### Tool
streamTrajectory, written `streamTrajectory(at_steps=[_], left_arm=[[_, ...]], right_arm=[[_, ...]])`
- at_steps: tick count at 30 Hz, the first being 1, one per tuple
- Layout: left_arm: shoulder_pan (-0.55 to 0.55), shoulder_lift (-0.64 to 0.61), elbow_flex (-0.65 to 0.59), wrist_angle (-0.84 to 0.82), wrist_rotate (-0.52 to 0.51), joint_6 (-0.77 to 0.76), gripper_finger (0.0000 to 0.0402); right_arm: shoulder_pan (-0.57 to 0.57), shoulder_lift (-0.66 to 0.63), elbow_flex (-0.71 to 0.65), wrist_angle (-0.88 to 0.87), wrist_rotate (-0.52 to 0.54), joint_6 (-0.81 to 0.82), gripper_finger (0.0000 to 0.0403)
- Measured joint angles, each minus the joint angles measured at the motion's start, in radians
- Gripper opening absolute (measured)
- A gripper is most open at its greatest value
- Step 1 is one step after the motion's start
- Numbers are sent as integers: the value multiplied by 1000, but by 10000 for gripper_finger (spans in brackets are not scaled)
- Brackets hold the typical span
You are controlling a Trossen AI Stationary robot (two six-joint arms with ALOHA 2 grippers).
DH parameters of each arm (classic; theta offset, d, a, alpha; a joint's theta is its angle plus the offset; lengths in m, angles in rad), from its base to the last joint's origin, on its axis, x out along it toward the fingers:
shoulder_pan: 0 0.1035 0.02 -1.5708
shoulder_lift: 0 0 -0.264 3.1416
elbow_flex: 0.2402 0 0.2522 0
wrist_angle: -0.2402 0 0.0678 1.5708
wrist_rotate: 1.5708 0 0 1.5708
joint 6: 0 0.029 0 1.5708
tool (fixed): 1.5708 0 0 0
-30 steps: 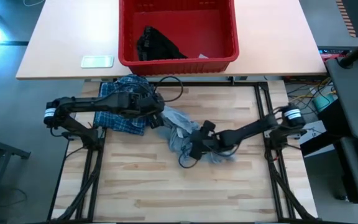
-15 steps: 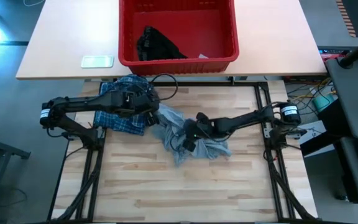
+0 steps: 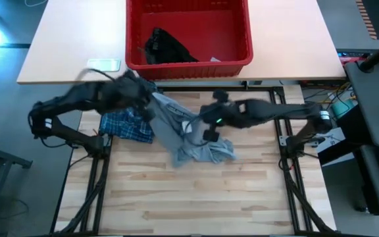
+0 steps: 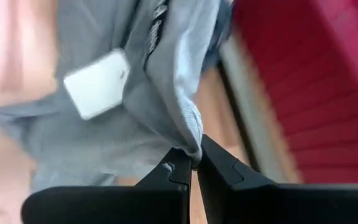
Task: Fold Laundry from Bin
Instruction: Fold the gray shirt
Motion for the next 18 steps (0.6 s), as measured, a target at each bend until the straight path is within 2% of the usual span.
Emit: streamTrajectory(at_steps=[5, 7, 10, 12, 14, 16, 18], left_arm=[[-4, 6, 245, 14, 124, 85, 0], [-7, 16, 337, 13, 215, 116, 0], [-23, 41, 471, 13, 468, 151, 0], [-44, 62, 548, 34, 646, 168, 0], [-66, 89, 604, 66, 772, 192, 0], [-91, 120, 641, 90, 809, 221, 0], [-101, 158, 653, 113, 800, 245, 0]], right_arm=[[-1, -64, 259, -107, -2, -80, 10], [12, -91, 356, -129, -12, -107, 10], [40, -131, 490, -136, -103, -138, 9], [53, -155, 565, -134, -201, -131, 9], [60, -169, 611, -132, -285, -116, 9], [61, -180, 621, -142, -344, -114, 9], [61, -180, 618, -190, -342, -129, 9]])
